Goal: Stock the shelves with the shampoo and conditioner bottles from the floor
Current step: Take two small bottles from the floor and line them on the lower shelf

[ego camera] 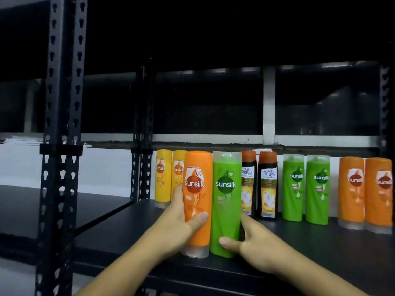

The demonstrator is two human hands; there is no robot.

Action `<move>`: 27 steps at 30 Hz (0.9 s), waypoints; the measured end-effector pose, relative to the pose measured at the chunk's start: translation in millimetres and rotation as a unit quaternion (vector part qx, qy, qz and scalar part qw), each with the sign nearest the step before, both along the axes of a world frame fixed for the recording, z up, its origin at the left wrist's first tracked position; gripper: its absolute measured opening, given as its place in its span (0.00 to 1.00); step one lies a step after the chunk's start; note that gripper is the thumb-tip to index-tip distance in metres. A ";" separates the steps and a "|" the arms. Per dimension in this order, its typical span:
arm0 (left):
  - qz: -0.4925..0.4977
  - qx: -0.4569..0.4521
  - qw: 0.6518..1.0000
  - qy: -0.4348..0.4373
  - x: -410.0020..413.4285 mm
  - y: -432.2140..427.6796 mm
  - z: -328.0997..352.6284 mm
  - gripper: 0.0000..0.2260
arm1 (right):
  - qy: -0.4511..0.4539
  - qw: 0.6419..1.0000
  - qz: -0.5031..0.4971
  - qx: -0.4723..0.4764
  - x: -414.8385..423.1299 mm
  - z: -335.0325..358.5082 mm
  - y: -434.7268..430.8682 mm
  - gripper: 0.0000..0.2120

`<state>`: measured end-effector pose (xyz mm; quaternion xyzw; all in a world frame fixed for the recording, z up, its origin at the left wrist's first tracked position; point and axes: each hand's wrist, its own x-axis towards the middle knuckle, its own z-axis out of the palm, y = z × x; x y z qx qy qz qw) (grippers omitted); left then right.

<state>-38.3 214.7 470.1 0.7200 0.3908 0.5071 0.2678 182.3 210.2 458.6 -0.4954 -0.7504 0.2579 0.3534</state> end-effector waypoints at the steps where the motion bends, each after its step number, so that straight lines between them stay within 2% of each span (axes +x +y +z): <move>1: 0.008 0.001 1.000 0.005 -5.7 8.0 0.3 0.36 | -0.006 1.000 -0.008 0.003 -6.2 0.0 9.2 0.24; 5: 0.077 -0.007 0.997 0.024 -30.1 43.2 1.9 0.31 | -0.026 0.999 -0.025 -0.015 -40.7 9.6 45.7 0.25; 11: 0.143 -0.065 0.987 0.032 -67.0 99.7 12.4 0.21 | -0.024 0.998 -0.053 -0.021 -102.4 14.5 117.8 0.24; 17: 0.156 -0.069 0.985 0.012 -87.5 130.3 8.7 0.17 | -0.011 0.998 -0.069 0.003 -133.2 5.4 169.0 0.26; 21: 0.190 -0.039 0.980 0.039 -94.7 140.3 -4.2 0.21 | 0.029 0.998 -0.052 0.031 -132.1 -6.4 181.3 0.27; 24: 0.189 -0.043 0.979 0.065 -100.1 143.4 -8.5 0.27 | 0.051 0.996 -0.052 0.048 -132.7 -10.9 181.2 0.26; 27: 0.187 -0.047 0.978 0.083 -100.2 143.0 -9.8 0.29 | 0.056 0.997 -0.045 0.040 -129.9 -8.7 177.7 0.23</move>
